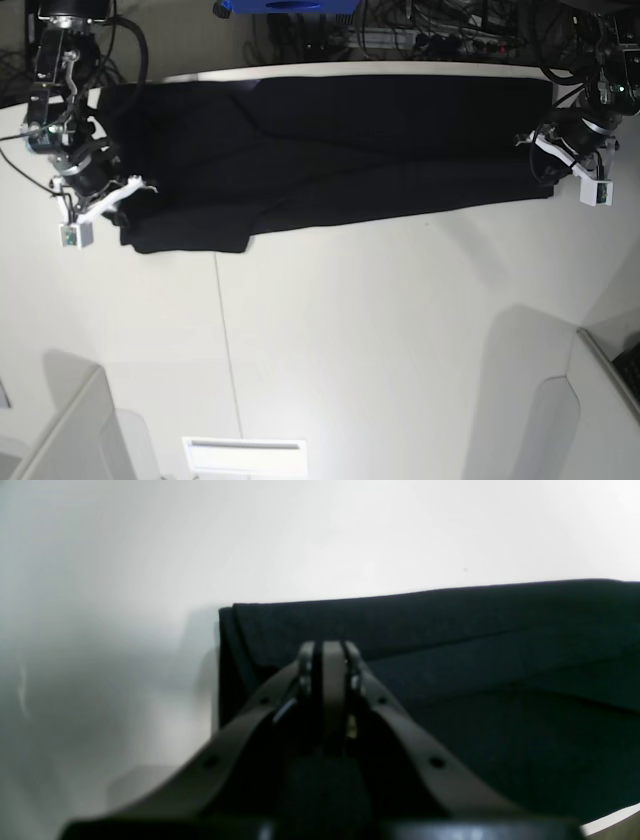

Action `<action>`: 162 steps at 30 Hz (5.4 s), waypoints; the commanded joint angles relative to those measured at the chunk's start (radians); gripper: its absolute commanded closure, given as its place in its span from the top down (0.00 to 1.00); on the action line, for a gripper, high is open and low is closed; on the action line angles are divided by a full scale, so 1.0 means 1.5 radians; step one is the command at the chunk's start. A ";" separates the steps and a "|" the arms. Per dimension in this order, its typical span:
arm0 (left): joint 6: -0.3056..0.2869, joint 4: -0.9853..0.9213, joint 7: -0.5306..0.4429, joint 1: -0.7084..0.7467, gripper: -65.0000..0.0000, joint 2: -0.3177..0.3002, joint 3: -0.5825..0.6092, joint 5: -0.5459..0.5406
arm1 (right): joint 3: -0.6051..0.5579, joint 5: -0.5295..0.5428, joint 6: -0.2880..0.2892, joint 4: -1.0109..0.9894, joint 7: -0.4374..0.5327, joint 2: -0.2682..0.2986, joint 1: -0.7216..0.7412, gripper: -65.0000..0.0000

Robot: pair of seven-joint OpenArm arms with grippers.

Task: Fold the T-shirt properly
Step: 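Lift the hem and fold it over toward the shoulders, then lay the hem down at the shoulders and open both grippers, then move both grippers to the ends of the folded strip and grasp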

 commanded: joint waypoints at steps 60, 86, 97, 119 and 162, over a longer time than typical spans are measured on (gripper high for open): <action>-0.004 0.008 -0.008 0.047 0.00 -0.027 -0.038 -0.005 | 0.152 0.001 0.006 0.112 -0.101 -0.111 -0.141 0.00; -0.005 0.028 -0.011 0.064 0.62 0.013 -0.139 -0.011 | 0.224 0.005 0.042 0.114 -0.067 -0.122 -0.149 0.43; -0.001 -0.041 -0.011 0.018 0.00 0.068 -0.049 -0.005 | 0.134 0.001 0.103 0.033 -0.068 -0.121 -0.091 0.00; -0.004 -0.201 -0.008 -0.149 0.00 0.112 -0.006 0.195 | 0.135 -0.117 0.103 -0.271 -0.062 -0.112 0.111 0.00; -0.161 -0.020 0.096 -0.196 0.04 0.184 -0.194 0.188 | 0.129 -0.113 0.104 -0.004 0.002 -0.164 0.067 0.00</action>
